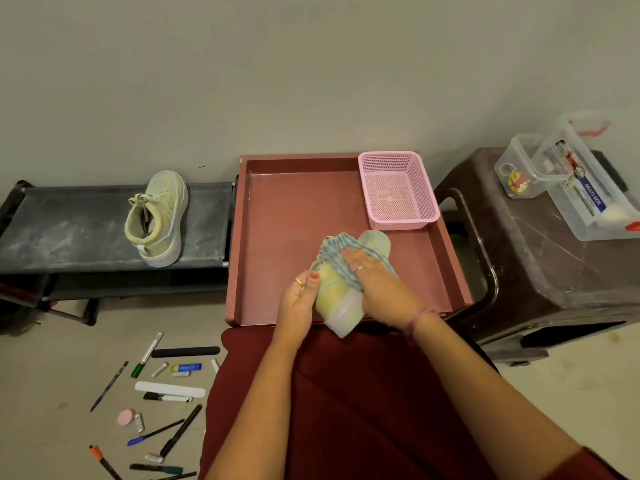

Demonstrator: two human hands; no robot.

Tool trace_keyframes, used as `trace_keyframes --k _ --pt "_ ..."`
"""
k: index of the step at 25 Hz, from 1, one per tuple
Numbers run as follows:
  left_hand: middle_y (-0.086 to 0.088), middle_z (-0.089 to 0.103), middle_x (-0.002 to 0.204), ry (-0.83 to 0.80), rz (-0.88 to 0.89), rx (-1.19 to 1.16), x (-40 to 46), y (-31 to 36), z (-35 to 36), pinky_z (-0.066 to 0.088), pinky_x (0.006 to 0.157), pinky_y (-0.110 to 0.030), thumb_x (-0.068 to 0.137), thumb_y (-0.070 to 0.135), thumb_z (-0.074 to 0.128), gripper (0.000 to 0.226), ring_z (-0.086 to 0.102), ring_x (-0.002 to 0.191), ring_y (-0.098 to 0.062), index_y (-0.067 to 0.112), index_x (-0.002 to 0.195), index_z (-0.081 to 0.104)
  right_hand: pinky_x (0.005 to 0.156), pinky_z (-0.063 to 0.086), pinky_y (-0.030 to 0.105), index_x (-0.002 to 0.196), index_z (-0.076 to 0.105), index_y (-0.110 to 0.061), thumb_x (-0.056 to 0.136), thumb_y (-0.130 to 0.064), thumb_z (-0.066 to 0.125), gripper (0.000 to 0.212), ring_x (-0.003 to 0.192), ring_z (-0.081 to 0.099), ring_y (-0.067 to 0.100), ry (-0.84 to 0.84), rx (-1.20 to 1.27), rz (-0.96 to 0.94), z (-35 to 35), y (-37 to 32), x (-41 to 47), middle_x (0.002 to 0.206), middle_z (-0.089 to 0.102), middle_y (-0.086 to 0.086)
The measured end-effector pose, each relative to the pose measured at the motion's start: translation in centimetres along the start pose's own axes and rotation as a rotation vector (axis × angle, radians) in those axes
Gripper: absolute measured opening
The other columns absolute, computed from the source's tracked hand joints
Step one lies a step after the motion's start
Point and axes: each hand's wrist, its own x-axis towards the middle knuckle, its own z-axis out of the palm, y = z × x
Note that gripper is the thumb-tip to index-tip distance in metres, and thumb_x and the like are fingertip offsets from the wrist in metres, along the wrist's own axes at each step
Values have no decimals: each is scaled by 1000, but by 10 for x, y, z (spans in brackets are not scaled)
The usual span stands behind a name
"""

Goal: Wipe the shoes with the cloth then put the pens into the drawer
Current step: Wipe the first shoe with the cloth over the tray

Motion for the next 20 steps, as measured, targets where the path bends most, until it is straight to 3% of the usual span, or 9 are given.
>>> trace_keyframes --k 3,5,8,12,14,17,20 --pt "-6 64 106 -29 12 53 3 -7 6 48 84 -33 88 60 49 38 59 94 -15 28 99 67 113 7 17 144 32 -5 83 9 41 62 143 23 21 26 108 107 -16 3 20 151 31 9" --pt "-8 62 104 -10 31 32 9 -4 3 47 83 -31 91 50 48 36 57 94 -15 21 102 65 117 2 21 146 26 -5 87 3 37 60 145 13 15 59 156 69 -1 -21 3 154 22 4" --pt "-4 66 104 -13 62 5 13 0 -1 49 86 -27 97 31 46 20 62 95 -11 27 100 65 117 -1 21 149 15 -9 92 -6 44 64 144 3 8 147 104 -49 25 -39 -29 153 10 -5" --pt "-8 66 105 -63 105 120 6 -1 8 49 88 -35 93 52 44 33 61 97 -16 31 102 67 115 27 33 140 43 -12 80 4 44 62 136 37 23 30 99 41 -6 8 26 143 45 6" --pt "-4 66 100 -40 99 115 4 3 11 49 85 -28 97 47 43 29 61 93 -9 29 100 66 114 27 28 140 44 -13 80 10 41 64 136 37 21 -67 140 87 -18 5 37 142 46 4" --pt "7 58 87 -4 108 90 4 6 10 43 75 -17 103 18 39 23 56 76 9 25 90 58 117 17 26 139 42 -8 80 4 37 60 139 30 16 72 187 -24 4 -33 7 145 42 4" --pt "-2 59 90 -49 133 152 5 0 11 44 77 -27 99 37 42 23 57 81 -3 30 88 61 116 22 26 138 45 -12 81 2 40 59 136 36 16 147 137 -54 12 -10 0 142 46 3"
